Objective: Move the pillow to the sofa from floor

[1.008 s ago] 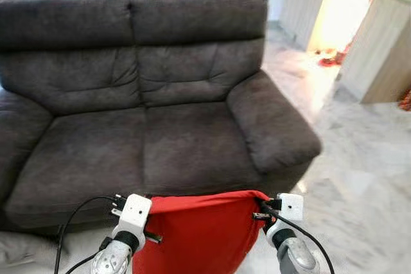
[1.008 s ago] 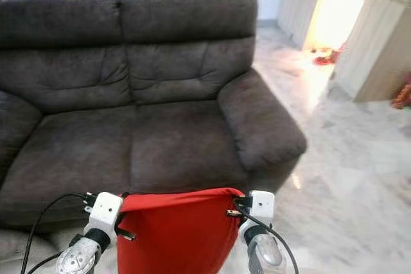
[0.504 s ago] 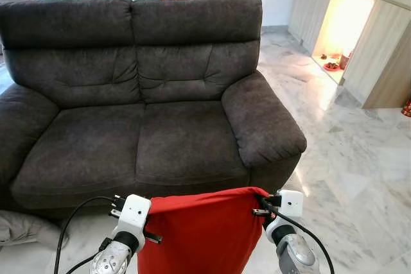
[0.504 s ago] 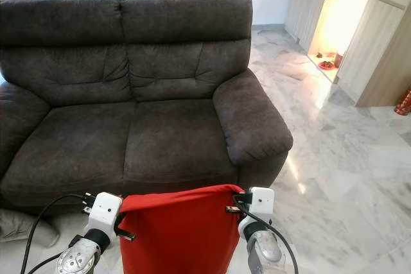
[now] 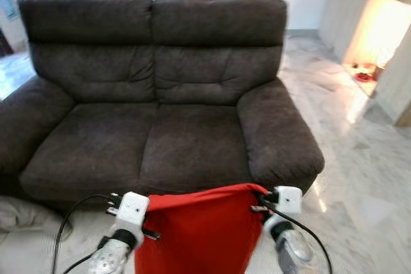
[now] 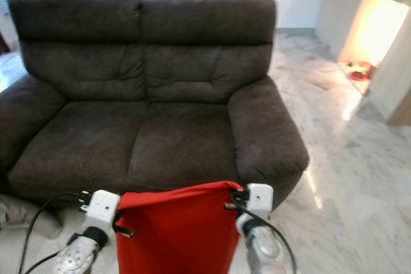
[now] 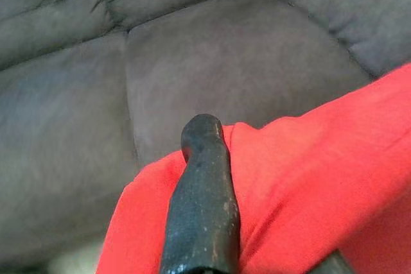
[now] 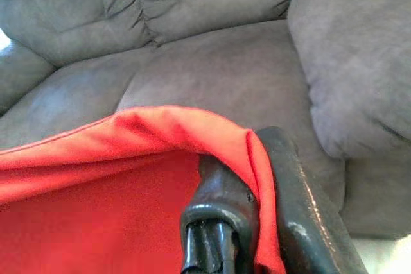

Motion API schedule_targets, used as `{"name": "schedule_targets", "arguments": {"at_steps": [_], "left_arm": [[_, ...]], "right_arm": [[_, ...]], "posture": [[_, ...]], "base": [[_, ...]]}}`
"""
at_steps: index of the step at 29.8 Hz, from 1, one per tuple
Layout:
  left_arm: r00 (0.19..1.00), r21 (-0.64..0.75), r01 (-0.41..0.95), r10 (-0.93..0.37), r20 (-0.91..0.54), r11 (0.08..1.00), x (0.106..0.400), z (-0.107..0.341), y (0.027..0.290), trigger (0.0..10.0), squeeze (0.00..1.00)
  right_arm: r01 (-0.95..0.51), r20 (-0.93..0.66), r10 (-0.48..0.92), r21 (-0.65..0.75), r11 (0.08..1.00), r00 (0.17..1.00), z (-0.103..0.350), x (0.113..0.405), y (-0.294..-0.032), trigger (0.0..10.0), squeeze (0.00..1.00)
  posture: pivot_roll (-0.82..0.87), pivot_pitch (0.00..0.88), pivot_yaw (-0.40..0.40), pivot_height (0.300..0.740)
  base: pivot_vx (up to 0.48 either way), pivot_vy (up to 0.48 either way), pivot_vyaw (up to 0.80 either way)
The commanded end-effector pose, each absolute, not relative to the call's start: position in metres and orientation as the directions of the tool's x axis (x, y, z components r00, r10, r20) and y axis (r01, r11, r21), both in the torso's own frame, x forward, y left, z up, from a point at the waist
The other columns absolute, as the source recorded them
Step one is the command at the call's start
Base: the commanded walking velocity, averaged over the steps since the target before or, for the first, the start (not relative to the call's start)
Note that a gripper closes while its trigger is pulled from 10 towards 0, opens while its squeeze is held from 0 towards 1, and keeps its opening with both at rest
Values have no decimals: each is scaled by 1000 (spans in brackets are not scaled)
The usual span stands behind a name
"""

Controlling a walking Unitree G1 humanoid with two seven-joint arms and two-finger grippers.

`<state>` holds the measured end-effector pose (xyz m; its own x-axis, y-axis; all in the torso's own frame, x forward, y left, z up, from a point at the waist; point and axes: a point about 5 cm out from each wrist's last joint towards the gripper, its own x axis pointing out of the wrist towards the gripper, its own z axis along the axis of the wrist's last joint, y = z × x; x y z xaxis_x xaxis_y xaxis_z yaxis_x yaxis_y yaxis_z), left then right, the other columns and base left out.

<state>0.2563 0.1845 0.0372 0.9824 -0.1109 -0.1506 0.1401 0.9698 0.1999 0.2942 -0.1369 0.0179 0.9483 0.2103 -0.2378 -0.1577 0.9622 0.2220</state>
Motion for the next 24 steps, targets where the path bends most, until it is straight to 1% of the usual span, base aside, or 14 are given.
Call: {"name": "schedule_targets", "arguments": {"at_steps": [1,5,10,12,16,19,22,24], "left_arm": [[999,190,38,-36,-16,981,266,63,198,10000,0],[1000,191,29,-28,-9,981,267,64,199,10000,0],[1000,182,2,-5,17,983,270,71,204,10000,0],[999,182,-15,9,37,983,273,77,208,10000,0],[998,170,-35,26,60,985,276,84,211,10000,0],[997,171,-43,30,76,984,278,89,213,10000,0],[994,175,-54,37,99,983,281,97,216,10000,0],[989,184,-69,44,140,981,285,109,220,10000,0]], "right_arm": [[-72,-140,100,195,978,985,36,302,-167,10000,0],[-79,-133,107,200,977,985,37,303,-165,10000,0],[-121,-82,140,199,972,987,46,307,-158,10000,0],[-141,-55,154,194,971,986,52,310,-155,10000,0],[-138,-52,151,203,970,987,53,312,-155,10000,0],[-148,-42,159,192,970,986,56,313,-154,10000,0],[-150,-7,155,212,966,988,65,317,-152,10000,0],[-182,44,177,198,963,983,79,323,-147,10000,0]], "posture": [[178,0,21,740],[181,0,19,740],[183,0,17,740],[182,0,17,740],[186,0,15,740],[186,0,14,740],[184,0,16,740],[183,0,15,740]], "base": [[398,0,800],[401,0,631],[402,0,0],[401,0,631],[403,0,747],[405,0,0],[406,0,0],[409,0,0]]}}
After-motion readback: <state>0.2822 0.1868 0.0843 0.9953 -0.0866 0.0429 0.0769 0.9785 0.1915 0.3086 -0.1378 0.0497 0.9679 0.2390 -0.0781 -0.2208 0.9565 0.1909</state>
